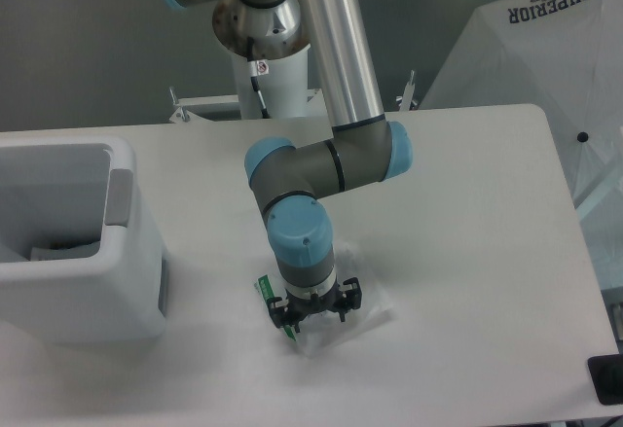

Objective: Place the trash in the trash can
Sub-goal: 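Close the gripper around the clear plastic bottle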

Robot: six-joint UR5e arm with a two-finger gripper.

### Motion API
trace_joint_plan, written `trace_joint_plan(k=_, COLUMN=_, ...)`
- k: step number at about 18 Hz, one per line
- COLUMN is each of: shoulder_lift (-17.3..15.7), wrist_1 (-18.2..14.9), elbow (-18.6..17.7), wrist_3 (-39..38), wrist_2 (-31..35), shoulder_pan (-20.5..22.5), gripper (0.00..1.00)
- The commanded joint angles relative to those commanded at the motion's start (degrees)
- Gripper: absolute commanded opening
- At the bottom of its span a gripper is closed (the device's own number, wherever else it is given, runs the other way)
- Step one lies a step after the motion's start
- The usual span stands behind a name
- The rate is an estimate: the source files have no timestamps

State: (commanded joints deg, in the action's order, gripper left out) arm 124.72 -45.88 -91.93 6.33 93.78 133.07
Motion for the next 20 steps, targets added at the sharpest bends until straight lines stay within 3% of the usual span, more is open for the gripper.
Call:
trace_joint_plan(k=4, shoulder_lift=-0.09, wrist_1=0.0, elbow=-0.35, wrist_3=0.0, wrist_2=0.0, shoulder_pan=0.0, gripper=0.63)
trace_joint_plan(k=14, shoulder_lift=-0.09, wrist_1=0.0, elbow=-0.53, wrist_3=0.09, wrist_2=0.62, shoulder_pan=0.0, gripper=0.62)
trace_joint_plan(k=20, shoulder_lift=-0.53, wrist_1=-0.09, elbow=-0.97, wrist_3=0.44, wrist_2=0.62, shoulder_pan=-0.09, gripper=0.51)
